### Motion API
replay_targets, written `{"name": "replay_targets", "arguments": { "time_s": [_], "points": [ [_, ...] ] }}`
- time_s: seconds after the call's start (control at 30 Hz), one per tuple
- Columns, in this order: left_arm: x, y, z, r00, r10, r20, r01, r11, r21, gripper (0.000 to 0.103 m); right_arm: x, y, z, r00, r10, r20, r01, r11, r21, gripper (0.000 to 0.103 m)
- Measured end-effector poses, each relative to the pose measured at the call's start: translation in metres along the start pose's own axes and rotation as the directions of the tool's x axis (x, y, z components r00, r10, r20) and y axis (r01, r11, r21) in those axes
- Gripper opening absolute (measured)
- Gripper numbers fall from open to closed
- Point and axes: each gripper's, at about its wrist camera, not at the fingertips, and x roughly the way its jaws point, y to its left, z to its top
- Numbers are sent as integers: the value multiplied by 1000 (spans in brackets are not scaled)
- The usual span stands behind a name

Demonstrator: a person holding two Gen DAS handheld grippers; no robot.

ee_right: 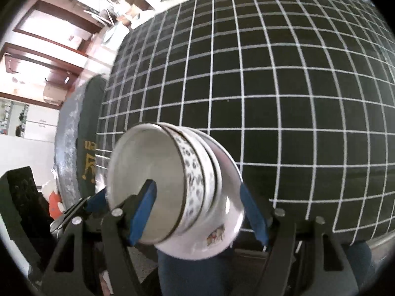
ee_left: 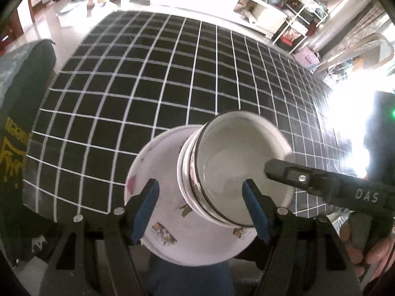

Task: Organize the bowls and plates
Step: 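Lower the stacked bowls with the right tool onto the plate stack, then open the right tool and withdraw both tools from the stack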

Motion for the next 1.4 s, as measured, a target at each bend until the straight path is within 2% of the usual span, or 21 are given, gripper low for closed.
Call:
{"name": "replay_targets", "arguments": {
  "time_s": [0.17, 0.27, 0.4, 0.6, 0.7, 0.8, 0.93, 1.0, 1.03, 1.07, 1.13, 1.3, 1.37, 1.4],
  "points": [
    [-41, -14, -10, 995, 31, 91, -32, 999, 11, 68, -38, 1, -15, 997, 13, 81, -11, 1000, -18, 74],
    [-67, -30, -22, 982, 66, 178, -72, 997, 27, 68, -64, -1, -31, 988, -8, 151, 15, 999, -46, 74],
    [-88, -44, -42, 950, 114, 290, -137, 989, 61, 68, -97, 2, -57, 942, -115, 316, 158, 981, -115, 74],
    [-104, -69, -78, 921, 140, 364, -188, 977, 100, 68, -127, 3, -103, 879, -148, 453, 254, 950, -183, 74],
    [-110, -85, -100, 907, 141, 396, -211, 968, 138, 68, -139, 3, -127, 834, -164, 526, 304, 933, -191, 74],
    [-118, -99, -121, 892, 115, 437, -222, 954, 201, 68, -146, 3, -144, 801, -177, 571, 333, 926, -180, 76],
    [-133, -105, -142, 851, 127, 510, -253, 950, 186, 69, -146, 4, -165, 769, -197, 608, 371, 912, -175, 77],
    [-140, -105, -153, 837, 117, 535, -245, 954, 175, 72, -150, 1, -176, 750, -201, 631, 382, 910, -164, 78],
    [-143, -105, -158, 829, 109, 549, -242, 954, 175, 77, -152, 1, -182, 742, -198, 640, 382, 910, -162, 78],
    [-144, -106, -160, 826, 109, 552, -243, 954, 176, 85, -154, 1, -187, 735, -199, 649, 385, 910, -156, 78],
    [-144, -105, -165, 824, 114, 555, -250, 952, 175, 85, -156, -1, -192, 728, -202, 655, 385, 911, -147, 84],
    [-143, -105, -175, 820, 94, 565, -249, 947, 204, 88, -159, -1, -208, 720, -193, 667, 373, 918, -136, 91],
    [-144, -106, -178, 810, 85, 580, -255, 942, 218, 102, -160, 1, -212, 707, -195, 680, 383, 914, -136, 97],
    [-145, -106, -179, 803, 87, 590, -261, 941, 217, 103, -160, 1, -216, 701, -197, 685, 390, 910, -138, 101]
  ]
}}
